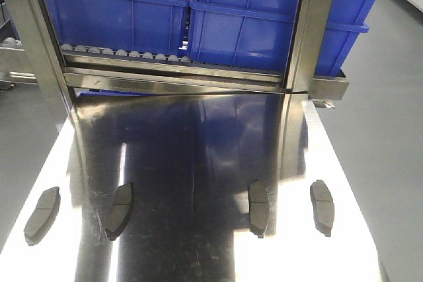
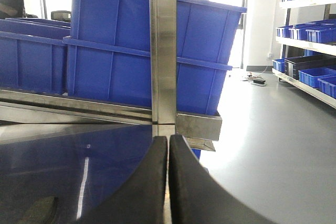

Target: Move and align brake pads A on conveyor

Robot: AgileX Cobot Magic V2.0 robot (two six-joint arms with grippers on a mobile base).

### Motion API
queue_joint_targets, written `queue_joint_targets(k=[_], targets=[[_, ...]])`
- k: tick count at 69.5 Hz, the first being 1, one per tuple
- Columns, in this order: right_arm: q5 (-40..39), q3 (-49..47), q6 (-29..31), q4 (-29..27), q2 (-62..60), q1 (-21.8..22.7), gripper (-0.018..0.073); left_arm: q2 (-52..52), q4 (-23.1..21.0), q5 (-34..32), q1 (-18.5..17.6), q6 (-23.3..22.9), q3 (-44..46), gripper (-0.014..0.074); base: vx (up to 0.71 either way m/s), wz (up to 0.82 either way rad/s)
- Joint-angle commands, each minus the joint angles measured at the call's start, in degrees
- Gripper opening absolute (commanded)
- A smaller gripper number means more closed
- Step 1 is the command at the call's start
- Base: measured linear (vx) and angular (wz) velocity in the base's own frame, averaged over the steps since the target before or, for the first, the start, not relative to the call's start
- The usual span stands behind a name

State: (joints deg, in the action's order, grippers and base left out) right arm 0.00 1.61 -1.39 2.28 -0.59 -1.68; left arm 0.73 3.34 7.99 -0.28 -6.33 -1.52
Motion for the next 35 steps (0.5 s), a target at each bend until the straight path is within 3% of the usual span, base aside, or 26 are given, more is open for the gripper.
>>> queue_joint_targets(k=[1, 35], targets=[[-4.32, 0.65, 0.02, 0.07, -0.51, 0.38, -0.0011, 0.71, -0.51, -3.93, -0.21, -0.11, -0.91, -0.0006, 0.0, 0.0], [-4.32, 0.65, 0.02, 0.07, -0.51, 0.38, -0.0011, 0.71, -0.51, -3.93, -0.21, -0.11, -0.91, -0.0006, 0.0, 0.0]])
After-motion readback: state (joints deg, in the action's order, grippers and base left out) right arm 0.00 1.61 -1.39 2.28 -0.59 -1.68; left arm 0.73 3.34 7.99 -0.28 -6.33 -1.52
